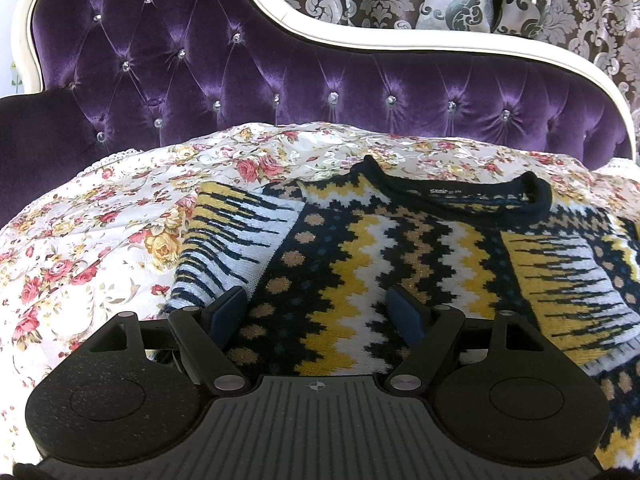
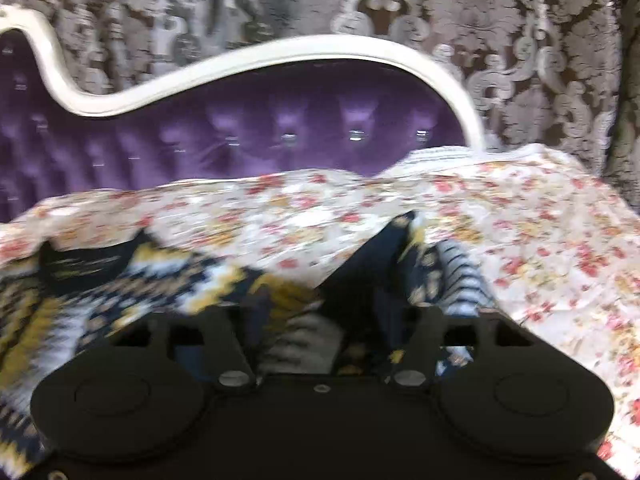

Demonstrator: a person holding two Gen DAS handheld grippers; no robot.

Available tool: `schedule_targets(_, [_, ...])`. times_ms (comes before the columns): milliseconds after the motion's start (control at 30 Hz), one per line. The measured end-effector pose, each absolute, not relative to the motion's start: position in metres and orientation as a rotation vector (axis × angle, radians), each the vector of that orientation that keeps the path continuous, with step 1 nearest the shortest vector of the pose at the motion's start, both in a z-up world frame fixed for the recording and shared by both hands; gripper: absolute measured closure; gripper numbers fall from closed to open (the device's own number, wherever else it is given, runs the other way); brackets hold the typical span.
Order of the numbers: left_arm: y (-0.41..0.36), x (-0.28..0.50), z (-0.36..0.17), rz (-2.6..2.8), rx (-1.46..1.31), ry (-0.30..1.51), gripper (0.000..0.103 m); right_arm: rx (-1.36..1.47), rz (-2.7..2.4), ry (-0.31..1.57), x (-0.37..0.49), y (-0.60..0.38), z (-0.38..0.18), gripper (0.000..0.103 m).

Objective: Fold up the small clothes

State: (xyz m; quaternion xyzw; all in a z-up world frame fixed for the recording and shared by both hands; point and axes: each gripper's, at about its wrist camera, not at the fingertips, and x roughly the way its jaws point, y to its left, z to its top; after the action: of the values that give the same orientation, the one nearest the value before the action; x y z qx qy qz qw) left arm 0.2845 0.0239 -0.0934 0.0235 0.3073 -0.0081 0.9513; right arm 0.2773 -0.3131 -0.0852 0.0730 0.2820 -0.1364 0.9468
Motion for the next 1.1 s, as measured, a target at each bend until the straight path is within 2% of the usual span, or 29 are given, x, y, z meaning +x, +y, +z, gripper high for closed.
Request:
schedule_targets(100, [0.024,0.284,-0.094,-0.016,0.046,0.621,0.026,0.165,-0.335,0.621,0.293,-0.32,-0.092,0.034])
schedule_targets(167, [0.024,0.284,-0.094,-0.017,0.045,0.622,0.026,0.192,-0.356,0.649,0.298,-0.327,-0.098,0.041])
schedule_targets(200, [0.024,0.284,-0.094,-0.017,0.044,0.622,0.026,0.219,-0.351,0.665,0.298,-0.332,-0.101,0.068])
schedule_targets(233, [0.024,0.284,-0.094,-0.017,0.044,0.622,0.026,0.261,-0.331,0.668,0.296,-0.338,-0.103,0.085])
schedule_targets(467, [0.025,0.282,-0.095,-0.016,0.036,0.615,0.026,0.471,-0.142,0.587,0.264,-0.342,-0.055,0.086])
schedule_targets(733, [0.025,0.285,-0.093,-0.019,0.034,0.632,0.027,0.709,0.168,0.476,0.257,-0.282,0.007,0.086])
schedule_targets(967, [0.041,0.297,-0.075,-0.101,-0.046,0.76,0.027,0.688,0.332,0.556,0.279,-0.184,-0.017,0.085])
schedule_targets(1100, [0.07,0.293,-0.061,-0.152,-0.24,0.808,0.027,0.565,0.357,0.65,0.282,-0.141,-0.053,0.077])
